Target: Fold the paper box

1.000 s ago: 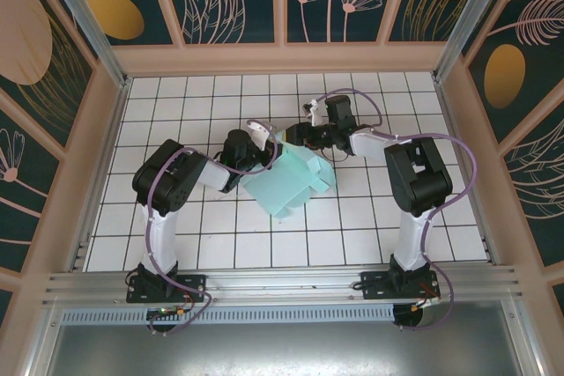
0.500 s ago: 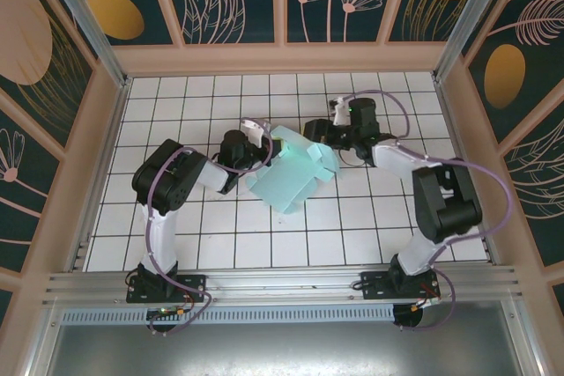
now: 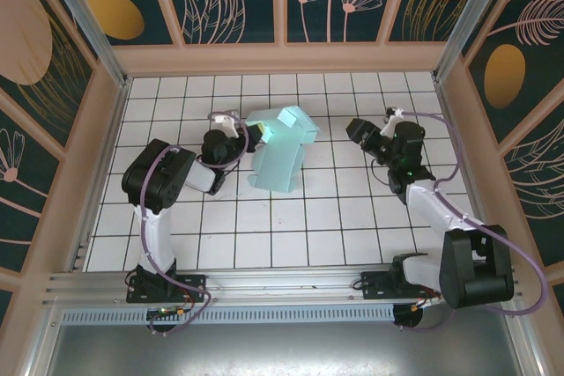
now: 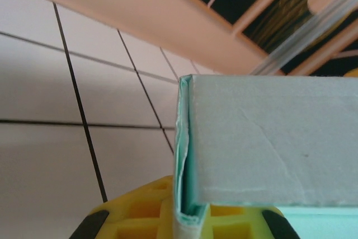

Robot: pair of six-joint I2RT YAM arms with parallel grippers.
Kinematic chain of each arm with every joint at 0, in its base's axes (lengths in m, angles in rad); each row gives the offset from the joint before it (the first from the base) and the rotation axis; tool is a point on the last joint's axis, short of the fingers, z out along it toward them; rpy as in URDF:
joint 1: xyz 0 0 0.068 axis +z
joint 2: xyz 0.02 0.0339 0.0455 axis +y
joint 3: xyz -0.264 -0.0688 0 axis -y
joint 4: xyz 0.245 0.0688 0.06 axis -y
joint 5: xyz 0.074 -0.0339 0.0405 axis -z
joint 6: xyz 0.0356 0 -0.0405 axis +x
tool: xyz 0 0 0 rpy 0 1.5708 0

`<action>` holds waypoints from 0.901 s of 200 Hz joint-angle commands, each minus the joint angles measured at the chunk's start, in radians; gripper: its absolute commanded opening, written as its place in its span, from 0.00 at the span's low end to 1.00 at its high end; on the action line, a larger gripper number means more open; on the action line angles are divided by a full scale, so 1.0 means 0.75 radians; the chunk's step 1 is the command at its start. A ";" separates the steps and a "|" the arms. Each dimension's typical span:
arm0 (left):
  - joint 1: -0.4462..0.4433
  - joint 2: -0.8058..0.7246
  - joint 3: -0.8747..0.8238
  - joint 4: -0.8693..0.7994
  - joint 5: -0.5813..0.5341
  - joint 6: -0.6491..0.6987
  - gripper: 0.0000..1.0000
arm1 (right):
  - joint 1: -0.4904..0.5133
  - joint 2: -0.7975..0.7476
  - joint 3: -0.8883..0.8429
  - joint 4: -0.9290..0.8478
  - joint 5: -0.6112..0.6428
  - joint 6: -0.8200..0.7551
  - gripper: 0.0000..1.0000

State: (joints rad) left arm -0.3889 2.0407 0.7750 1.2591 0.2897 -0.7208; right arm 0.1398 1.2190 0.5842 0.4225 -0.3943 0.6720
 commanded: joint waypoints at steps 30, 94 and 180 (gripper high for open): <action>0.008 -0.026 -0.001 0.196 -0.008 -0.231 0.00 | 0.051 0.067 -0.084 0.369 -0.164 0.126 0.59; 0.008 -0.041 -0.001 0.181 -0.018 -0.239 0.00 | 0.277 0.302 0.064 0.600 -0.241 0.212 0.58; 0.007 -0.039 -0.011 0.193 -0.006 -0.212 0.00 | 0.362 0.473 0.206 0.617 -0.251 0.284 0.39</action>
State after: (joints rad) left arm -0.3813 2.0392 0.7712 1.3430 0.2790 -0.8814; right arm 0.4042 1.5425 0.6975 0.8364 -0.5739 0.8581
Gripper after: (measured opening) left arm 0.070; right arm 0.434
